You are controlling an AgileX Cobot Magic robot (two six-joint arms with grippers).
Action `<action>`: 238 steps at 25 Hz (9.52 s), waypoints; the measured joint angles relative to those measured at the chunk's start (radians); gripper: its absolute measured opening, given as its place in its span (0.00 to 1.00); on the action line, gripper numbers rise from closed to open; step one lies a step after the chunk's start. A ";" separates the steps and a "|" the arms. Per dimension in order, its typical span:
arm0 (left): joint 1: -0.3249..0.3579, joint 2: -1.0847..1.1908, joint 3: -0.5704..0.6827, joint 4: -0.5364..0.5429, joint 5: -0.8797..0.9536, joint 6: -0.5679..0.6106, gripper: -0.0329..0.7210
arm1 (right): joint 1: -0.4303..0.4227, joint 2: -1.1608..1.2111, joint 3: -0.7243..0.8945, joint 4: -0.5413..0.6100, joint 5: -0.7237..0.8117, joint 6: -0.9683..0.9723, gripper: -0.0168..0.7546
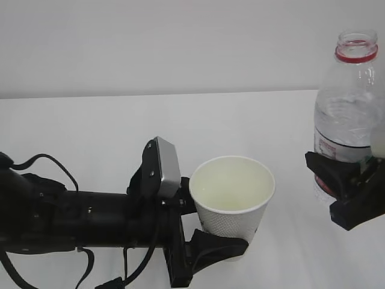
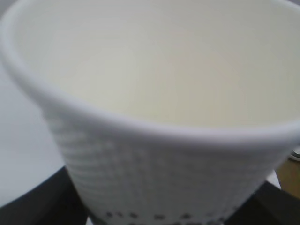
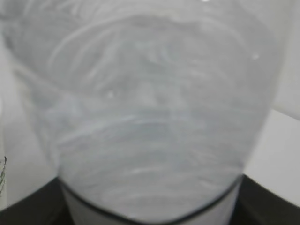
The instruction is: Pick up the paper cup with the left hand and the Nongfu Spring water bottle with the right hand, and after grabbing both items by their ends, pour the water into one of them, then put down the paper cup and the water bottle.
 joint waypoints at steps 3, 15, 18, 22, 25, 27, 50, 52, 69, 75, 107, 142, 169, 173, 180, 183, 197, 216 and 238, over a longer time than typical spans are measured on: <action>0.000 0.004 -0.004 0.002 -0.006 0.000 0.75 | 0.000 0.014 0.000 0.006 -0.012 -0.039 0.62; 0.000 0.006 -0.004 0.023 -0.020 0.002 0.74 | 0.000 0.036 0.000 0.008 -0.051 -0.167 0.62; 0.000 0.022 -0.004 0.023 -0.021 0.002 0.74 | 0.000 0.036 0.000 0.008 -0.053 -0.181 0.62; 0.000 0.051 -0.006 0.027 -0.047 0.002 0.74 | 0.000 0.036 0.000 0.008 -0.053 -0.230 0.62; 0.000 0.058 -0.006 0.029 -0.059 0.002 0.74 | 0.000 0.036 0.000 0.008 -0.053 -0.277 0.62; 0.000 0.061 -0.006 0.029 -0.059 0.002 0.74 | 0.000 0.036 0.000 0.008 -0.053 -0.306 0.62; -0.037 0.062 -0.006 0.085 -0.080 0.028 0.73 | 0.000 0.036 0.000 0.008 -0.053 -0.568 0.62; -0.038 0.062 -0.006 0.085 -0.080 0.017 0.73 | 0.000 0.036 0.000 0.020 -0.053 -0.596 0.62; -0.039 0.062 -0.006 0.093 -0.098 0.001 0.73 | 0.000 0.036 0.000 0.136 -0.077 -0.856 0.62; -0.039 0.062 -0.006 0.093 -0.096 0.001 0.73 | 0.000 0.036 0.000 0.138 -0.077 -0.914 0.62; -0.039 0.062 -0.006 0.093 -0.075 -0.001 0.72 | 0.000 0.036 0.000 0.144 -0.122 -1.177 0.62; -0.039 0.062 -0.006 0.096 -0.075 -0.001 0.72 | 0.000 0.036 0.000 0.158 -0.232 -1.261 0.62; -0.039 0.062 -0.006 0.090 -0.102 -0.001 0.72 | 0.000 0.036 0.000 0.163 -0.255 -1.332 0.62; -0.039 0.062 -0.006 0.085 -0.102 -0.001 0.72 | 0.000 0.036 0.000 0.163 -0.255 -1.333 0.62; -0.039 0.062 -0.006 0.075 -0.102 -0.001 0.72 | 0.000 0.036 0.000 0.167 -0.255 -1.333 0.62; -0.039 0.062 -0.006 0.075 -0.102 -0.001 0.72 | 0.000 0.036 0.000 0.167 -0.256 -1.333 0.62; -0.039 0.062 -0.006 0.074 -0.102 -0.001 0.72 | 0.000 0.036 0.000 0.168 -0.256 -1.336 0.62; -0.039 0.062 -0.006 0.074 -0.097 -0.001 0.72 | 0.000 0.036 0.000 0.168 -0.262 -1.336 0.62; -0.039 0.062 -0.006 0.074 -0.095 -0.001 0.72 | 0.000 0.036 0.000 0.172 -0.263 -1.341 0.62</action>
